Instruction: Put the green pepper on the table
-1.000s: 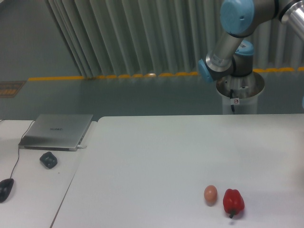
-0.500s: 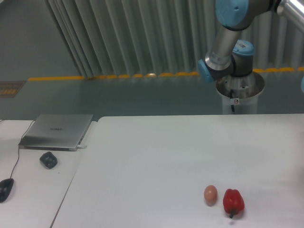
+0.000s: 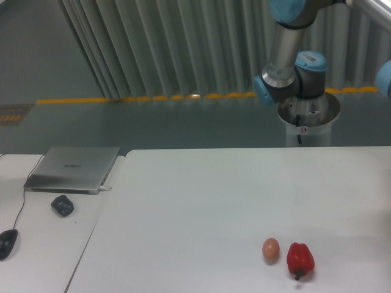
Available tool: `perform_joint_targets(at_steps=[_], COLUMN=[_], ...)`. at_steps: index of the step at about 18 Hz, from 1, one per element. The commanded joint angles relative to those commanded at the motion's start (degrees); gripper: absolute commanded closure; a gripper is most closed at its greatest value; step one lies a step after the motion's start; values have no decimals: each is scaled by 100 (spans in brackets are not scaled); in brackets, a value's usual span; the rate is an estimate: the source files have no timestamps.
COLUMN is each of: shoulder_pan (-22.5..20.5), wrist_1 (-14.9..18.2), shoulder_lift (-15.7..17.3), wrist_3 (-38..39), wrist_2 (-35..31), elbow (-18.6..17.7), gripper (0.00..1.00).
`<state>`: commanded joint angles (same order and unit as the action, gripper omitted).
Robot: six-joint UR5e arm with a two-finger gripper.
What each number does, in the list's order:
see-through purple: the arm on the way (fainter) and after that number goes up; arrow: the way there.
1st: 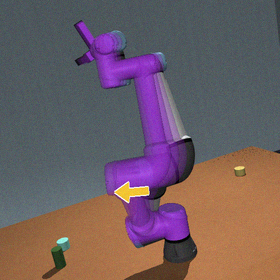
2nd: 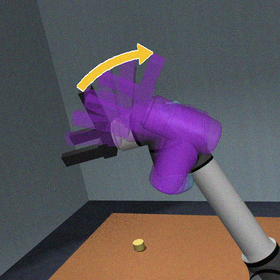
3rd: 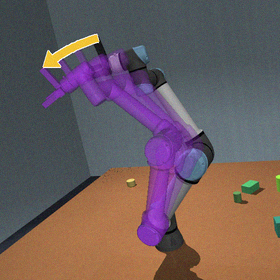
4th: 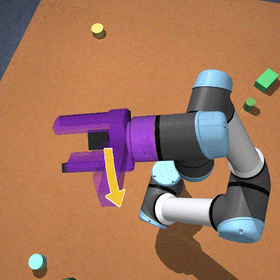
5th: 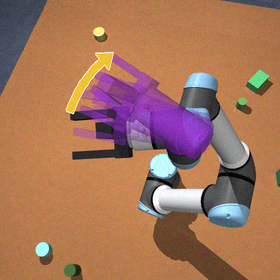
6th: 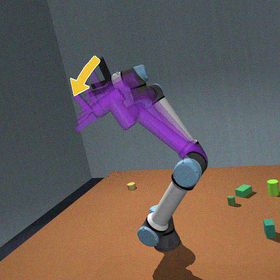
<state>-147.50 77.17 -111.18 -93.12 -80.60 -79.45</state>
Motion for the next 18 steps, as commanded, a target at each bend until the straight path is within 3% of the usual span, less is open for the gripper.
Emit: perform_joint_targets(at_steps=[7,8,12,18], shoulder_pan=[449,554,950,1284], wrist_1=[-27,-114,-1123,-1205], shoulder_lift=[-61,-70,-140,-264], wrist_3=[987,1180,1840,2043], wrist_2=[-9,-9,-201,-780], elbow=[-246,-299,-755,-976], gripper=[55,54,54,53])
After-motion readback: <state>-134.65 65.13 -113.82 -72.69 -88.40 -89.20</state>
